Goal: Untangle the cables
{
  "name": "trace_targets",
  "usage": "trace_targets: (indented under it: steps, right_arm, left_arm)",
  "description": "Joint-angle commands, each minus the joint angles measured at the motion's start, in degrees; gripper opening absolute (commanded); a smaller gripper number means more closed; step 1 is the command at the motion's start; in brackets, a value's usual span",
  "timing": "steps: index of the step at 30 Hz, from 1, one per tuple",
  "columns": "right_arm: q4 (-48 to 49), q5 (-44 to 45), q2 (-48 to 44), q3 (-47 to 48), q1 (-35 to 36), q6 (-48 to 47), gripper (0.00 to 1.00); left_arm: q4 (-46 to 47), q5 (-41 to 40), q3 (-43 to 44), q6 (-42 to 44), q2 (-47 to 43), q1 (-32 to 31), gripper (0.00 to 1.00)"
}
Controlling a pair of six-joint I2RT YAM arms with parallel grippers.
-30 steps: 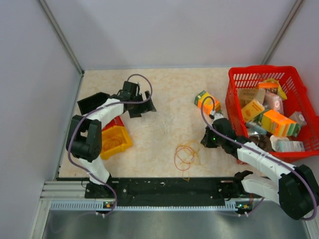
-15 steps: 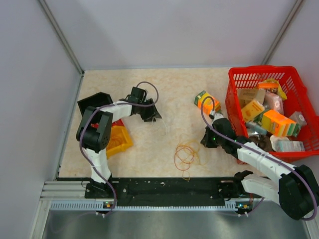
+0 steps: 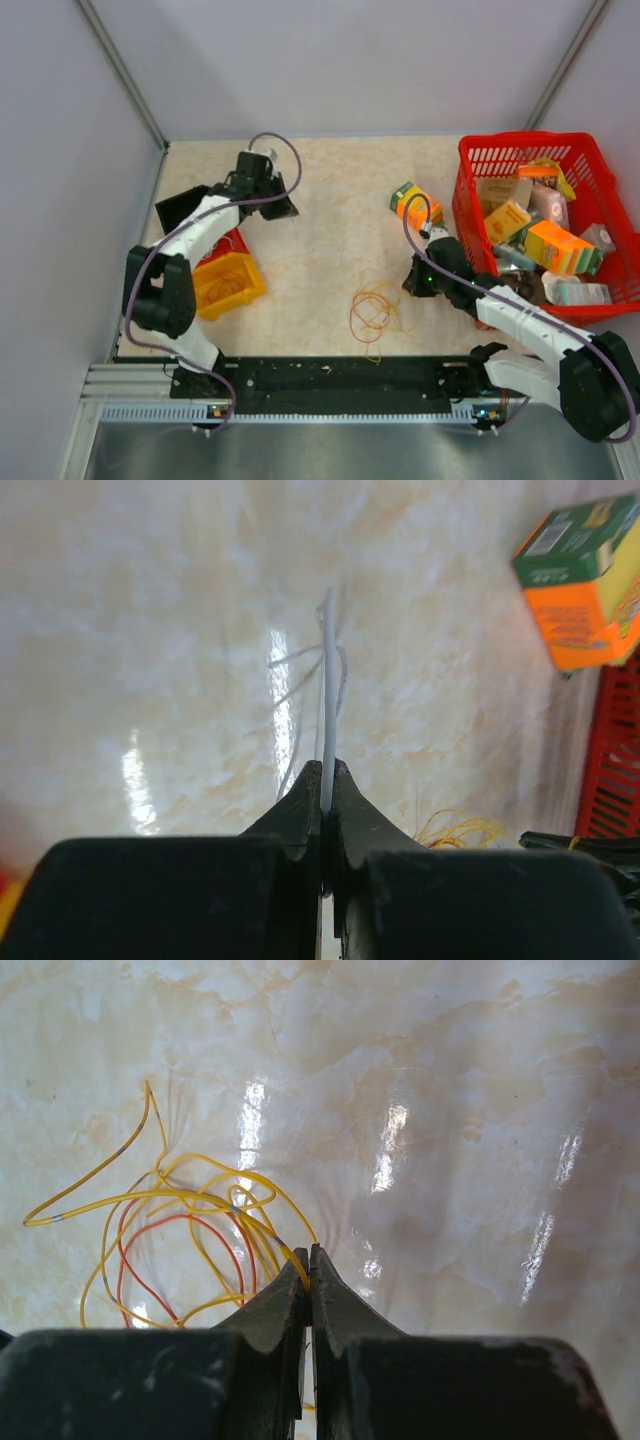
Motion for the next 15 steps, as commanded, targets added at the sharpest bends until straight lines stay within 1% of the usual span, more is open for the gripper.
trace_targets:
  steps: [1, 6, 10, 11, 13, 15]
  right_arm:
    - [1.86, -0.34, -1.39, -0.88, -0.46, -0.79, 0.00]
    - [2.12, -0.69, -1.65, -0.97, -0.46, -0.88, 0.00]
    - [2.12, -0.96, -1.82, -1.14, -0.37, -0.88, 0.00]
    - [2.29, -0.96, -1.82, -1.06, -0.46, -0.97, 0.00]
    - [2.29, -0.96, -1.83, -1.06, -0.46, -0.97, 0.00]
    - [2.38, -1.22, -1.74, -1.14, -0.46, -1.06, 0.00]
  left_arm:
    - [-5.46, -3.84, 4.89, 6.54, -10.40, 5.37, 0.00]
    - [-12.49, -9.19, 9.81, 9.17, -15.68, 11.00, 0.00]
    - [-19.52, -13.58, 12.89, 8.92, -18.41, 14.96, 0.00]
    - [-20.32, -14.47, 12.89, 8.74, -19.20, 15.75, 0.00]
    - [-21.46, -19.03, 12.11, 7.52, -20.95, 17.33, 0.00]
    - [-21.99, -20.09, 10.88, 6.11, -22.27, 19.61, 0.00]
